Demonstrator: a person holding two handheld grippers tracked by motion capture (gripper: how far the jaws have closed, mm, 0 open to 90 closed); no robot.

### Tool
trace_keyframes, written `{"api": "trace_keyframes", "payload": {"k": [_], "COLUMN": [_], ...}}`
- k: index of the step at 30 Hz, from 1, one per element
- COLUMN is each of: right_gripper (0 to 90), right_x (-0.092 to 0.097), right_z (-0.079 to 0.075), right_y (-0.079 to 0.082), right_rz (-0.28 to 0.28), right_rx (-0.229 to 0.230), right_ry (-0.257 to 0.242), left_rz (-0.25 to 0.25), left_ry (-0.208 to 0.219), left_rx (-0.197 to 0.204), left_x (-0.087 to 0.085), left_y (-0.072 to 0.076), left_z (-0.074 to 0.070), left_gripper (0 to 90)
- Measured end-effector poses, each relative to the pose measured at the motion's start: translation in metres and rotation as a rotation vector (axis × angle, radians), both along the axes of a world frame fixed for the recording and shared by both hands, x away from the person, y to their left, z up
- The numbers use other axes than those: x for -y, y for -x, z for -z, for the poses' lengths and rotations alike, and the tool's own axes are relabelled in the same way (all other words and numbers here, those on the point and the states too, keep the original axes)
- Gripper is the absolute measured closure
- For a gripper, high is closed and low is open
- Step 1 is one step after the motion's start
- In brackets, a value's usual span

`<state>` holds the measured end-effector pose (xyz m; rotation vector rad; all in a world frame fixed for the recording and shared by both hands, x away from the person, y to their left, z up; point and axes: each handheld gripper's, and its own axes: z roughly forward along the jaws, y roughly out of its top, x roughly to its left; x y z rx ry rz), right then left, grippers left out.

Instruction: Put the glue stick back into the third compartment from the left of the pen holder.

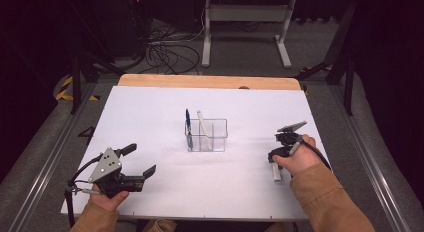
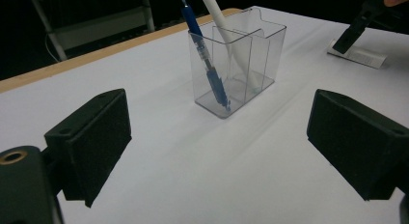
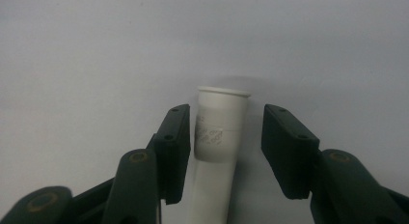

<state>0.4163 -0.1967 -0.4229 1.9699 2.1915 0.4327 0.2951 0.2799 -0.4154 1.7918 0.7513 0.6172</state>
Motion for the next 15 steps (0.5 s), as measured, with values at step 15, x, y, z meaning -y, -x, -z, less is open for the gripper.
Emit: {"api": "trace_keyframes", "payload": {"k": [15], "right_gripper": [66.7], "right_x": [-0.0080], "right_z": [0.0039], "right_y": [-0.0007], "right_rz": [0.060], "right_rx": [-0.052], "right_ry": [0.013], "left_rz": [-0.003], "left_ry": [-0.003], "left_rx": [0.002], "left_x": [0.0003], "left_y": [0.0002], "left_z": [0.0003], "left_gripper": [9.2]}}
